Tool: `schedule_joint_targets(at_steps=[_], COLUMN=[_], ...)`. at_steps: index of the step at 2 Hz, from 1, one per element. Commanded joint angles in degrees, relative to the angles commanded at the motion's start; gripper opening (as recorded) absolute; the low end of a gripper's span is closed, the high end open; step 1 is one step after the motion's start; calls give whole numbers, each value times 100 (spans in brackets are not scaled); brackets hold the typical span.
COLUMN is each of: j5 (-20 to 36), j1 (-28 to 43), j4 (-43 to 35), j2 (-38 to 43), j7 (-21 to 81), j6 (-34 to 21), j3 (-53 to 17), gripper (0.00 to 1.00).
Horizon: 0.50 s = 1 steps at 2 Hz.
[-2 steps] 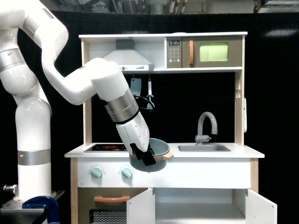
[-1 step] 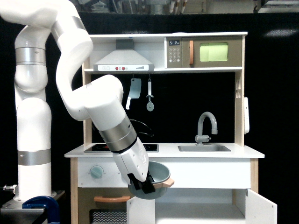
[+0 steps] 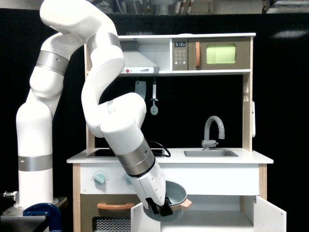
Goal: Put the bowl inside the kitchen cabinet
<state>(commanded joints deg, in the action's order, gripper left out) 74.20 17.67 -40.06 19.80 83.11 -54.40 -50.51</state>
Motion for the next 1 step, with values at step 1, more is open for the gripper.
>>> schedule_joint_targets(at_steps=[1], j5=[709], j1=[-462], j4=[-406], j2=[650], j7=[192], j6=[114], j3=[921], gripper=[0])
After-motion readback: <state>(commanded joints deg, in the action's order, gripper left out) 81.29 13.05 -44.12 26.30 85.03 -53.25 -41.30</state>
